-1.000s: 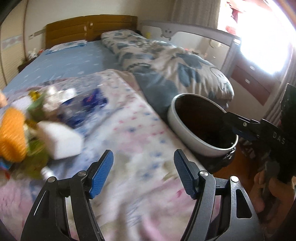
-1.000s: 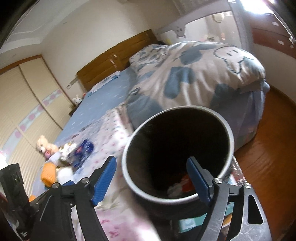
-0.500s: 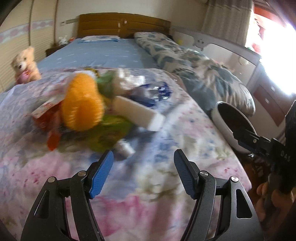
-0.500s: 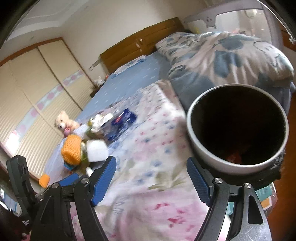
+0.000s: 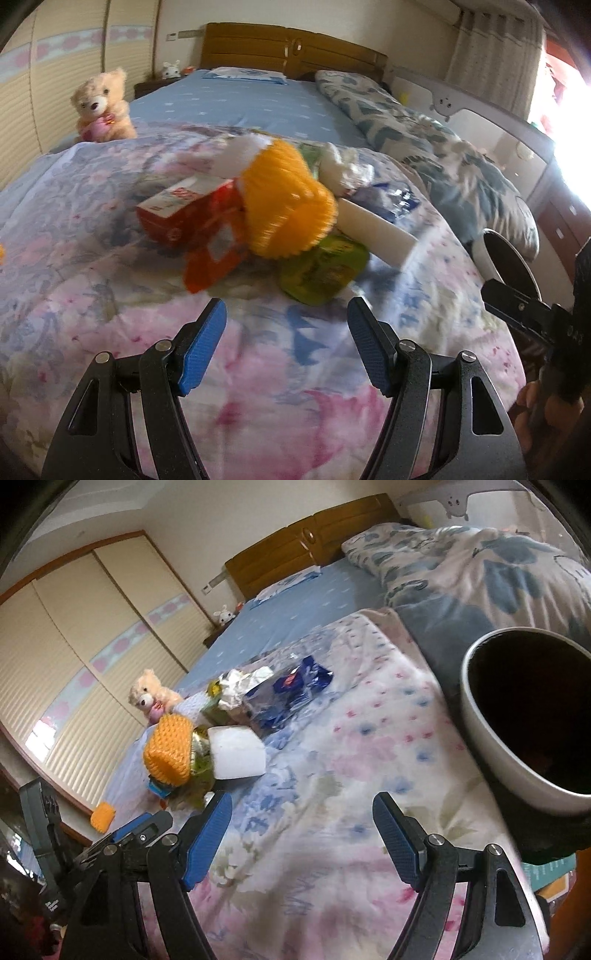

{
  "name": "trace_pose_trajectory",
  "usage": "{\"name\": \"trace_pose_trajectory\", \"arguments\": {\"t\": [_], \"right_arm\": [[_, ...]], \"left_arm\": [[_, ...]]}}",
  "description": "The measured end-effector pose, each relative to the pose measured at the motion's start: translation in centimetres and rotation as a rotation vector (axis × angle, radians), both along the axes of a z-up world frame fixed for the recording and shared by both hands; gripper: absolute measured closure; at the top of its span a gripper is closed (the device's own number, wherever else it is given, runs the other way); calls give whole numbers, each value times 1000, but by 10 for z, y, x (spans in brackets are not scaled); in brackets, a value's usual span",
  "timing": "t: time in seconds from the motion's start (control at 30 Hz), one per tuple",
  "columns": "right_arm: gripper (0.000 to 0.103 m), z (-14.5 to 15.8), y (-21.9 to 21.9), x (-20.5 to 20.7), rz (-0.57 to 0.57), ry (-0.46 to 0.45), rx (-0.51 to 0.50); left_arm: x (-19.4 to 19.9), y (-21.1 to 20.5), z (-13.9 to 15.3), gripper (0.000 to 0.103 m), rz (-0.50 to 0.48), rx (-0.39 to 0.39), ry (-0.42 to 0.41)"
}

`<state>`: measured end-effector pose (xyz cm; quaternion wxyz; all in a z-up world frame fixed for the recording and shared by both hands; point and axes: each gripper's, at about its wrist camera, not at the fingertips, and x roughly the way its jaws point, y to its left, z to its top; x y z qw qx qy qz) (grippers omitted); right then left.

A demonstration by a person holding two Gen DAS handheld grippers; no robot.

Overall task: Collect trash
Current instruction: 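Grasp the orange mesh sleeve with the left gripper while the right grasps the white foam block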

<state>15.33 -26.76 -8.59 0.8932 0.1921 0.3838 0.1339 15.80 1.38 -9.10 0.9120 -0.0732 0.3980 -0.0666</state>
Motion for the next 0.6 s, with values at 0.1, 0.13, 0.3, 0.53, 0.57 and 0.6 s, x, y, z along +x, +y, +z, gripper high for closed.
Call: {"name": "trace_pose_trajectory", "arguments": {"t": [0.1,0.13,0.3,0.53,0.57,0.6], "right_arm": [[23,-1,8,4,18,5,7],[23,-2,10,6,24,7,10],[23,-4,23,17,59,13,19],[23,-5,36,36,99,17,35],[23,-6,37,39,106,18,38],[23,-6,38,42,111,19,42]], "left_arm": [[3,8,1,34,14,9,-1],[5,10,1,34,16,15,-2],[14,14,6,34,18,35,-13],[32,14,15,34,5,74,-38],[35,12,17,34,3,82,-42],[37,11,17,34,2,87,-45]]}}
